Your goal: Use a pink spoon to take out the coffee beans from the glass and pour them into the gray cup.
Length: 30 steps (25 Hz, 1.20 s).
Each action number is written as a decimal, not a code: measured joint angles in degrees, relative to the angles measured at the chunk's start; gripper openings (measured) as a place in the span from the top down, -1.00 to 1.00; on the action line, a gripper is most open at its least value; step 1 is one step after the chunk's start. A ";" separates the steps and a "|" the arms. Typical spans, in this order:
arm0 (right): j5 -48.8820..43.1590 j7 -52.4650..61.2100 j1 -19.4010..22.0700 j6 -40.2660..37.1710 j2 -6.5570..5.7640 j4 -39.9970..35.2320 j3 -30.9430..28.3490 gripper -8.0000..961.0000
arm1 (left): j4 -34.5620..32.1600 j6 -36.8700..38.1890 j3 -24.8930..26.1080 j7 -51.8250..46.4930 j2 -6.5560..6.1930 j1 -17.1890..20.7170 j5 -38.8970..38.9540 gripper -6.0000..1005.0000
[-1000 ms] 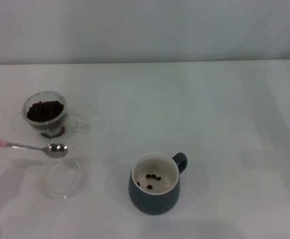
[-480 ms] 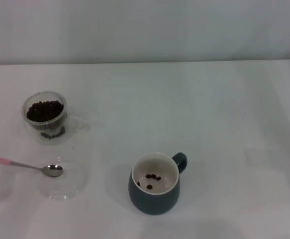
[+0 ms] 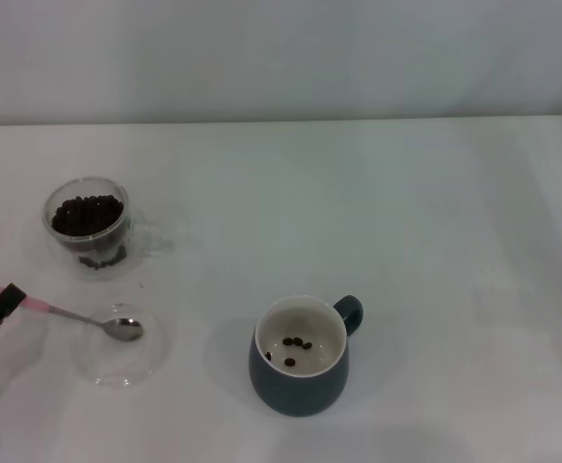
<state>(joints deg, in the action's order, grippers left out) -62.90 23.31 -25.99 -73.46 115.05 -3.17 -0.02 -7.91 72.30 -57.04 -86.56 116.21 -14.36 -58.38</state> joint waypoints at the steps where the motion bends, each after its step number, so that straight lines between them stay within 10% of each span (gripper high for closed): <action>1: 0.02 0.01 0.03 0.00 0.00 0.00 -0.01 -0.81 | 0.00 -0.60 0.00 -0.55 0.02 0.00 0.00 0.61; 10: 0.16 0.13 -0.11 -0.13 0.04 0.00 0.01 -0.81 | -0.38 -2.16 -0.01 -2.07 -0.11 -0.52 -1.01 0.56; 30: 0.15 0.16 0.34 -1.13 0.17 0.42 0.11 -0.81 | -5.25 0.35 2.06 -3.21 -2.31 4.89 -0.55 -0.52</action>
<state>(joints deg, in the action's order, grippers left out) -62.75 23.47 -25.65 -74.59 115.22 -2.75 0.10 -13.15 72.65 -54.98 -89.77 113.90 -9.47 -58.93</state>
